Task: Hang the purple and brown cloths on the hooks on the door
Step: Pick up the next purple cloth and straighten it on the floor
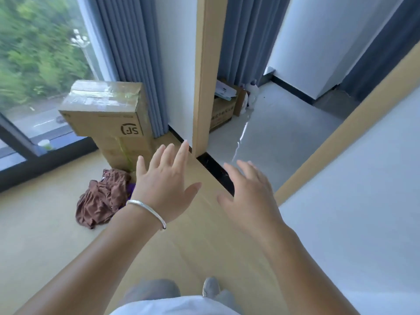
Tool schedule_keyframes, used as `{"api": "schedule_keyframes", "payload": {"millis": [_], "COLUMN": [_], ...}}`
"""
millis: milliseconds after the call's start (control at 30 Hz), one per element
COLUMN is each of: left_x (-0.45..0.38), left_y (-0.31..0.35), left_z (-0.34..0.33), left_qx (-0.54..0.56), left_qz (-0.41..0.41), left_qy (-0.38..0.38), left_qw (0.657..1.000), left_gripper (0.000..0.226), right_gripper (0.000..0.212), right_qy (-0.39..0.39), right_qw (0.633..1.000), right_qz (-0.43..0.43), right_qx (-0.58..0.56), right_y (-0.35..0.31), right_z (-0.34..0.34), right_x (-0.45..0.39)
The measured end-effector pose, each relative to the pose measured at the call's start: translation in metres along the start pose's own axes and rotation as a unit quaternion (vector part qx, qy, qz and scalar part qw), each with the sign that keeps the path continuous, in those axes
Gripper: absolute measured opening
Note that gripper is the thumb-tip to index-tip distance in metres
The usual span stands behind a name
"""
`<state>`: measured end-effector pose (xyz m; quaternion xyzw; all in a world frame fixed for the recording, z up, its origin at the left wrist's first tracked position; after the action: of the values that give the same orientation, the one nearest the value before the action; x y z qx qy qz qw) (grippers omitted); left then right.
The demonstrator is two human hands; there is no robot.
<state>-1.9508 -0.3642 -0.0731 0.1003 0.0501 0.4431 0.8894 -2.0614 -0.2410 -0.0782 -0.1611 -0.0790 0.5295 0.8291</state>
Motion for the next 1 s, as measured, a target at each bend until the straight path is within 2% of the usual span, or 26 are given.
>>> {"api": "schedule_keyframes", "payload": {"millis": [300,500,733,1000], "left_x": [-0.019,-0.023,-0.068,-0.149], "left_y": [-0.096,-0.178,-0.275,-0.371], "left_z": [0.016,0.01,-0.016,-0.066], "left_qx": [-0.016,-0.028,0.014,0.024], "left_qz": [0.242,0.345,0.403,0.405], "left_qy": [0.038,0.007,-0.025,-0.074], "left_qw": [0.969,0.938,0.915,0.911], "left_gripper": [0.087,0.081,0.079,0.067], "right_gripper": [0.064,0.064,0.068,0.072], "right_qy": [-0.076,-0.121,-0.172,-0.213], "right_qw": [0.974,0.948,0.933,0.927], "right_qz": [0.211,0.296,0.314,0.298], "right_qx": [-0.019,-0.009,0.02,0.082], "right_y": [-0.065,-0.13,-0.184,-0.206], "right_z": [-0.034,-0.077,-0.126,-0.189], "right_x": [-0.112,-0.17,-0.245,-0.34]}}
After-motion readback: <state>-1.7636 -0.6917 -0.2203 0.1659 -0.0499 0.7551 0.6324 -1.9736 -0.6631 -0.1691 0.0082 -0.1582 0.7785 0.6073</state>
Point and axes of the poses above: each hand's wrist, its own x-axis away from the middle knuckle, its own z-axis out of the back of the hand, y = z × x, the point moved 9 cm from there along -x, towards the middle knuckle, and after that the axes turned 11 degrees about z, right-handed, at the moved point
